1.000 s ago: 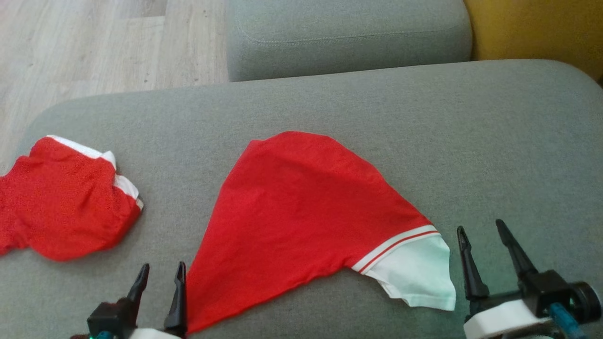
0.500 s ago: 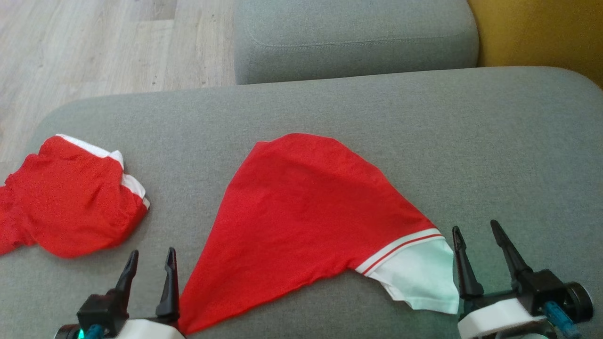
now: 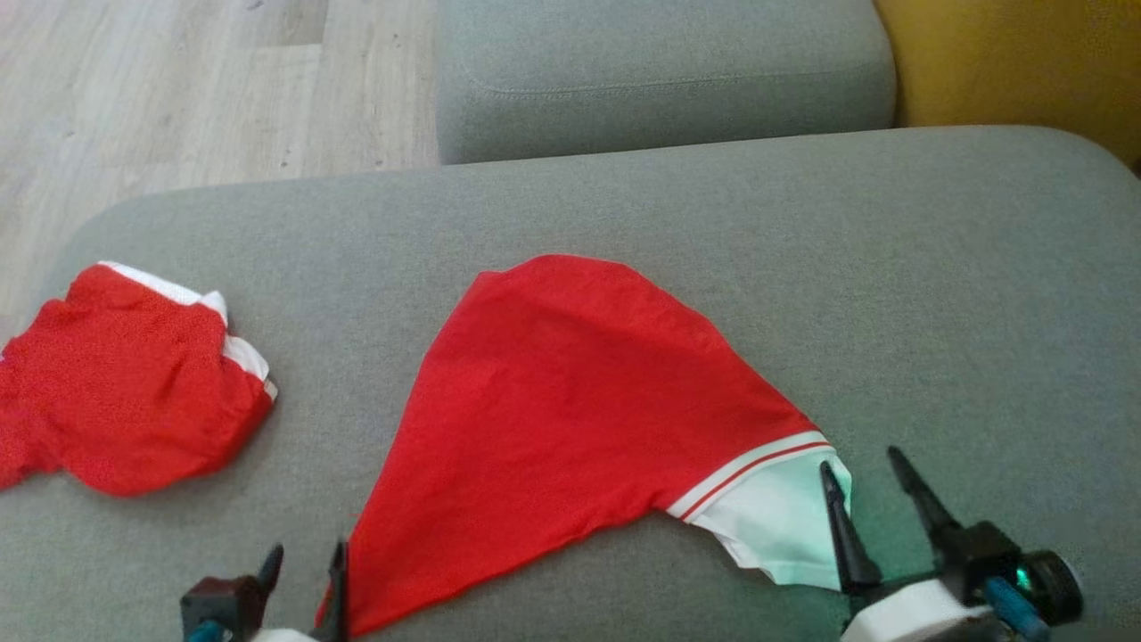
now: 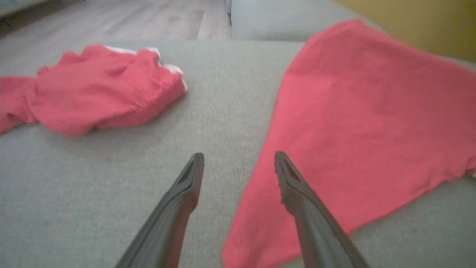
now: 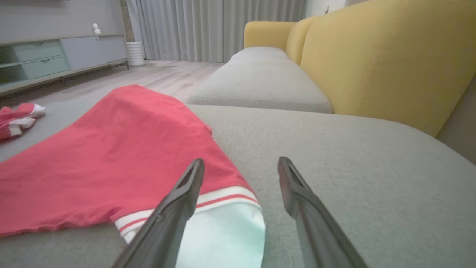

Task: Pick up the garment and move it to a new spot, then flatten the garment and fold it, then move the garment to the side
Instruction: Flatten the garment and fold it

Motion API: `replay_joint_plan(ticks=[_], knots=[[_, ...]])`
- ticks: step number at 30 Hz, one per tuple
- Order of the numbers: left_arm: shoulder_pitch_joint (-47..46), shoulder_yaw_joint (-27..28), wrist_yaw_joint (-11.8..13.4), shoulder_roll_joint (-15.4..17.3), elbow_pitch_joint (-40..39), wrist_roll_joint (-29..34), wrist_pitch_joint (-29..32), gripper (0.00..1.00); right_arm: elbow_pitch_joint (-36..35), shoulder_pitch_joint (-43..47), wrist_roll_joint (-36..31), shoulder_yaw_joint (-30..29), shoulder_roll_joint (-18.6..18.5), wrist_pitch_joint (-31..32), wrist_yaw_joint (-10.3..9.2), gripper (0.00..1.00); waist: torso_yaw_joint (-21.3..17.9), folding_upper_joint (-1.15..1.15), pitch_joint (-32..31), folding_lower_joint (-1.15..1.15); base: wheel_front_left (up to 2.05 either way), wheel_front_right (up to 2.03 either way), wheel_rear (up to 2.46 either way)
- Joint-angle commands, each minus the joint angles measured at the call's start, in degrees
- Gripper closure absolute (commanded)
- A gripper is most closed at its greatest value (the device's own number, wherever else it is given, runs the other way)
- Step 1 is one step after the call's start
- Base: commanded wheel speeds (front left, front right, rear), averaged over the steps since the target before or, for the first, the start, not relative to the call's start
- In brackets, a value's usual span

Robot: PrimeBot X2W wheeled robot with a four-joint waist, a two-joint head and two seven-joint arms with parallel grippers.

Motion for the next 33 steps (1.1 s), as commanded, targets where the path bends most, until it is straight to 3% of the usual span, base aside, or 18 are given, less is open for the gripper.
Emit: replay_joint_plan(ticks=[1,6,11,23,25,28,33], knots=[[-1.5,1.9,-0.1,0.8,-1.5,-0.4,1.7,0.0,-1.2,-3.8,-0.4,1.8,-0.9,0.3,0.44,0.0,-0.2,0.0,0.2,0.0,0.0,0.0,0.0],[-0.4,1.7,-0.9,2.7,-3.9,-2.0,14.6,0.0,0.1,-5.7,0.9,4.4,-3.0,10.9,0.44,0.0,-0.8,0.0,0.9,0.0,0.0,0.0,0.0],[1.3,1.3,-1.6,3.0,-7.0,-4.3,22.4,0.0,-1.0,-5.9,3.0,5.9,-4.3,17.3,0.44,0.0,-1.2,0.0,1.7,0.0,0.0,0.0,0.0],[0.5,0.8,-0.4,3.5,-9.1,-4.7,27.2,0.0,-2.9,-6.2,5.3,7.2,-5.1,22.0,0.44,0.0,-2.1,0.0,5.3,0.0,0.0,0.0,0.0],[0.3,0.6,-0.6,3.5,-9.0,-5.1,27.8,0.24,-2.9,-6.3,5.5,7.1,-5.2,22.4,0.44,0.0,-2.3,0.0,5.6,0.0,0.0,0.0,0.0],[0.0,0.5,-0.6,3.6,-8.9,-5.3,28.1,0.51,-2.6,-6.4,5.8,7.1,-5.3,22.9,0.44,0.0,-2.5,0.0,6.1,0.0,0.0,0.0,0.0],[-0.3,0.2,-0.6,3.7,-8.6,-5.6,28.3,0.69,-2.1,-6.5,6.2,7.4,-5.4,23.8,0.44,0.0,-2.5,0.0,6.7,0.0,0.0,0.0,0.0]])
